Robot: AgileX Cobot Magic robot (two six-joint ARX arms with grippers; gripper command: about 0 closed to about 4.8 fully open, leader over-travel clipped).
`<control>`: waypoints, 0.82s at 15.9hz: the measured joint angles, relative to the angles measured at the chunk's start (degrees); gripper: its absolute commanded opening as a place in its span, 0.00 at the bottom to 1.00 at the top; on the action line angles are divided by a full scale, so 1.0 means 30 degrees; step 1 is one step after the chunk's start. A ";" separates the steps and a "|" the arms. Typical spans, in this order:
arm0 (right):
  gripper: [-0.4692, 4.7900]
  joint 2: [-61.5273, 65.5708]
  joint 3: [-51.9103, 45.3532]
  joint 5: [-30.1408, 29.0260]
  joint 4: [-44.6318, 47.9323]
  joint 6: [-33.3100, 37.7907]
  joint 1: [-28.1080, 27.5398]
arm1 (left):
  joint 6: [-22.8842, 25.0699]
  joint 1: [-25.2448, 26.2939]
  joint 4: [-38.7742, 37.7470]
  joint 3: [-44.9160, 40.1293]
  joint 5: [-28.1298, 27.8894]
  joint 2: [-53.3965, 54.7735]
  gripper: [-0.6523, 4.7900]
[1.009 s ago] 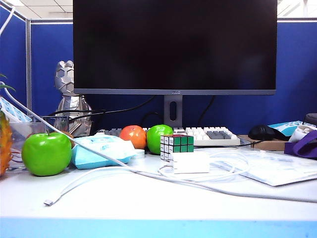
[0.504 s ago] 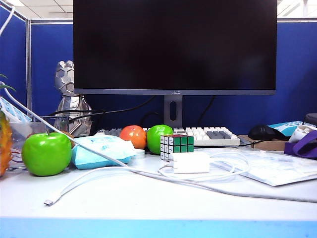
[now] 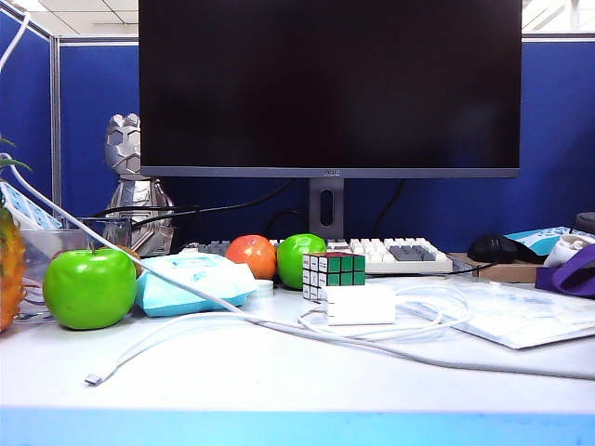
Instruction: Pick up the Type-C charging cable and the charging base, insert one end of the Type-C charger into the corresponding slot on the base, and finally place the plugged-in charger back on the table.
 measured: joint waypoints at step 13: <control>0.09 0.0080 -0.2200 -0.0546 0.0102 0.0860 -0.0007 | -0.3009 0.0007 2.2462 -2.3431 0.2040 -0.0896 0.11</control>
